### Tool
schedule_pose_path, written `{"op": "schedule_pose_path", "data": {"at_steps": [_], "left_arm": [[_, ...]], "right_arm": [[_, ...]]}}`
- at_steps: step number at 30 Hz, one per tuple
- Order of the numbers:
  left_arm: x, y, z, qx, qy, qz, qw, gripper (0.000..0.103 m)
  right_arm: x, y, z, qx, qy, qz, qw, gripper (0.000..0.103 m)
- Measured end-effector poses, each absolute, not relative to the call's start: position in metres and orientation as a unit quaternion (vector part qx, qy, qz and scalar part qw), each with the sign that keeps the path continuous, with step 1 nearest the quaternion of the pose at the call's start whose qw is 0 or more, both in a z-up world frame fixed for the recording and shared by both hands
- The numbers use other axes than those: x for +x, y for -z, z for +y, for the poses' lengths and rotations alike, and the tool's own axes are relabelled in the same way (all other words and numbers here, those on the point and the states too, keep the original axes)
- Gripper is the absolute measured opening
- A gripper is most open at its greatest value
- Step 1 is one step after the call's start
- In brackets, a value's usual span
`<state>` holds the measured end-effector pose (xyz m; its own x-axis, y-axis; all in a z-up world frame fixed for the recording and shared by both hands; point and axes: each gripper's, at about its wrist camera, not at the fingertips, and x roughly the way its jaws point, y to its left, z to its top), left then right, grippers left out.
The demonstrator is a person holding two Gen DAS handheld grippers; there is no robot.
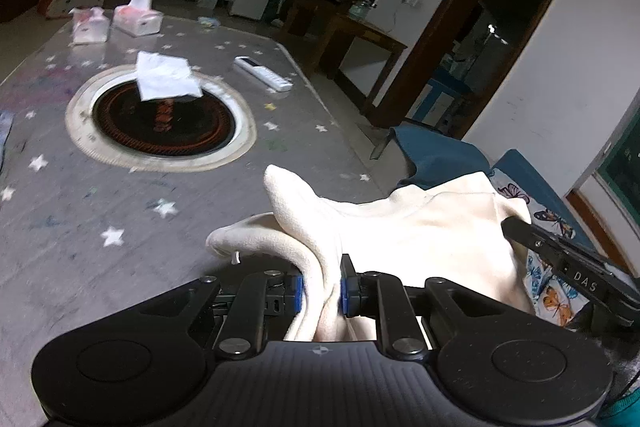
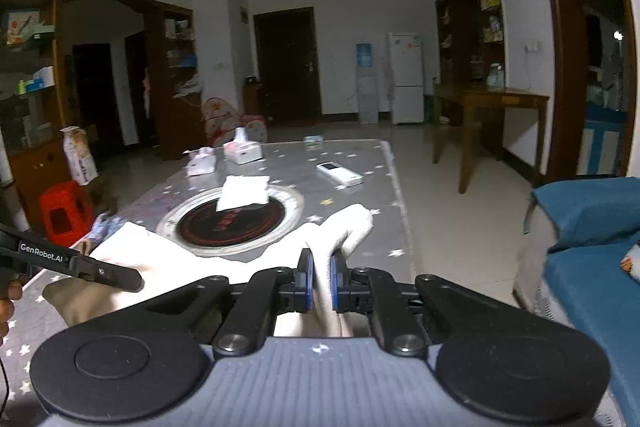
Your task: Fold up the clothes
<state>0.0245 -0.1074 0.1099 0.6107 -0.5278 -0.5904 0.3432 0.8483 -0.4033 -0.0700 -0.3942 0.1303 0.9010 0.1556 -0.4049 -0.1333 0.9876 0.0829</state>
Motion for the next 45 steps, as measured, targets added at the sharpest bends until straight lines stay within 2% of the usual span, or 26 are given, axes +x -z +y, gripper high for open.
{"op": "schedule_pose_path", "data": {"at_steps": [8, 21, 26, 28, 29, 31, 34, 37, 40, 45], "left_arm": [[0.041, -0.092, -0.13, -0.12, 0.246, 0.391, 0.879, 0.017], [0.054, -0.037, -0.135, -0.103, 0.219, 0.455, 0.857, 0.018], [0.049, -0.032, -0.136, -0.076, 0.201, 0.453, 0.865, 0.03], [0.047, -0.031, -0.136, -0.063, 0.194, 0.45, 0.869, 0.041], [0.047, -0.032, -0.136, -0.055, 0.19, 0.447, 0.872, 0.043], [0.044, -0.033, -0.137, -0.028, 0.179, 0.437, 0.881, 0.053], [0.036, -0.036, -0.141, 0.019, 0.163, 0.418, 0.894, 0.062], [0.022, -0.04, -0.144, 0.046, 0.155, 0.401, 0.902, 0.067], [0.004, -0.044, -0.15, 0.067, 0.157, 0.382, 0.908, 0.072], [-0.016, -0.036, -0.158, 0.102, 0.159, 0.367, 0.911, 0.073]], "right_arm": [[-0.059, -0.109, -0.416, 0.036, -0.047, 0.228, 0.972, 0.007], [-0.04, -0.035, -0.431, 0.046, -0.017, 0.322, 0.945, 0.007], [-0.036, -0.025, -0.433, 0.046, -0.011, 0.34, 0.939, 0.009], [-0.035, -0.021, -0.432, 0.038, -0.005, 0.345, 0.938, 0.013], [-0.035, -0.02, -0.432, 0.035, -0.003, 0.347, 0.937, 0.017], [-0.038, -0.021, -0.431, 0.03, 0.002, 0.344, 0.938, 0.019], [-0.044, -0.023, -0.43, 0.023, 0.008, 0.34, 0.94, 0.022], [-0.059, -0.029, -0.421, 0.018, -0.002, 0.331, 0.944, 0.037], [-0.076, -0.033, -0.406, 0.01, -0.026, 0.322, 0.946, 0.04], [-0.095, -0.029, -0.38, -0.024, -0.049, 0.312, 0.949, 0.042]]}}
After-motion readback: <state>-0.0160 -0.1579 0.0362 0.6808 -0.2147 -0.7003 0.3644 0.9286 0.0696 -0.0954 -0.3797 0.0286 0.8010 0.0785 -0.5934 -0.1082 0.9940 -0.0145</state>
